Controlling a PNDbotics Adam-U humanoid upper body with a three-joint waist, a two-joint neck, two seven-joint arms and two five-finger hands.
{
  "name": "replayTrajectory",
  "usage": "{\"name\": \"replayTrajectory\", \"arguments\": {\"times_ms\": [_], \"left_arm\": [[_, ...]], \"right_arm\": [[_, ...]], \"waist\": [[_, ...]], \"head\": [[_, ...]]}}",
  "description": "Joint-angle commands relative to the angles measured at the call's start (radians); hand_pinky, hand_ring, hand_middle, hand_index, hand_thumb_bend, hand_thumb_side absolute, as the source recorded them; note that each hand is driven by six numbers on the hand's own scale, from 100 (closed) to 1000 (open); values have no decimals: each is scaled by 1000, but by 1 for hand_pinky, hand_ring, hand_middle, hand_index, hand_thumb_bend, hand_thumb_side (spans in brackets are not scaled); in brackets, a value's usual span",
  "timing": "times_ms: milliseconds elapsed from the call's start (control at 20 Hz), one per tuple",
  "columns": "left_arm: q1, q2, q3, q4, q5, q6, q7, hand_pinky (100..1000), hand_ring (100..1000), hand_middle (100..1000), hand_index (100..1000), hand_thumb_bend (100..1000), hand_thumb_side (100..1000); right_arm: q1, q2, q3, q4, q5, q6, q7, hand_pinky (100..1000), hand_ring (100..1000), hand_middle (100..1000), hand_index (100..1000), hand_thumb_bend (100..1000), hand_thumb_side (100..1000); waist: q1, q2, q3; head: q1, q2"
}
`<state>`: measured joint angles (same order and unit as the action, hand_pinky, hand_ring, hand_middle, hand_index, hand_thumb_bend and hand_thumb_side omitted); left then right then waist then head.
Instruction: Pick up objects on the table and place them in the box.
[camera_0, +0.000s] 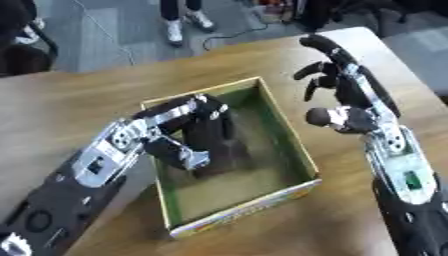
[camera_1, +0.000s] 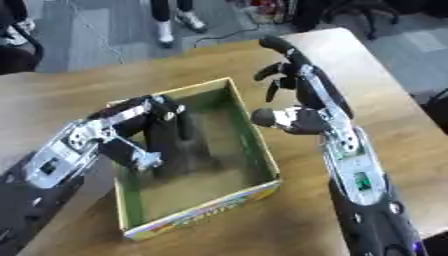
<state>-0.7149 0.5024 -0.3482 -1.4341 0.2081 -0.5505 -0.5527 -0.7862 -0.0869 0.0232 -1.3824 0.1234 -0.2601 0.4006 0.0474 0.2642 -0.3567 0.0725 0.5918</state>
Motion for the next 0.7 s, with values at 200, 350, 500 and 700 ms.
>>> {"name": "replayTrajectory", "arguments": {"times_ms": [200, 350, 500, 700], "left_arm": [[-3, 15, -18, -160, -36, -357, -354, 662, 732, 764, 879, 100, 651], [3, 17, -24, -185, -52, -357, -354, 701, 777, 796, 889, 100, 662], [7, 16, -27, -195, -62, -357, -354, 727, 796, 808, 890, 100, 658], [11, 14, -30, -202, -70, -357, -354, 730, 798, 810, 891, 100, 655]], "right_arm": [[-23, -5, 0, -14, -3, 0, 1, 398, 651, 930, 978, 1000, 541], [-22, -4, -1, -15, -2, 1, 1, 398, 651, 930, 978, 1000, 541], [-20, -4, -1, -16, -2, 1, 1, 398, 651, 929, 978, 1000, 541], [-18, -3, -2, -18, -1, 1, 0, 398, 651, 929, 978, 1000, 541]], "waist": [[-3, -16, 7], [-3, -17, 10], [-4, -19, 14], [-5, -20, 19]], "head": [[5, -6], [5, -6], [5, -6], [4, -5]]}}
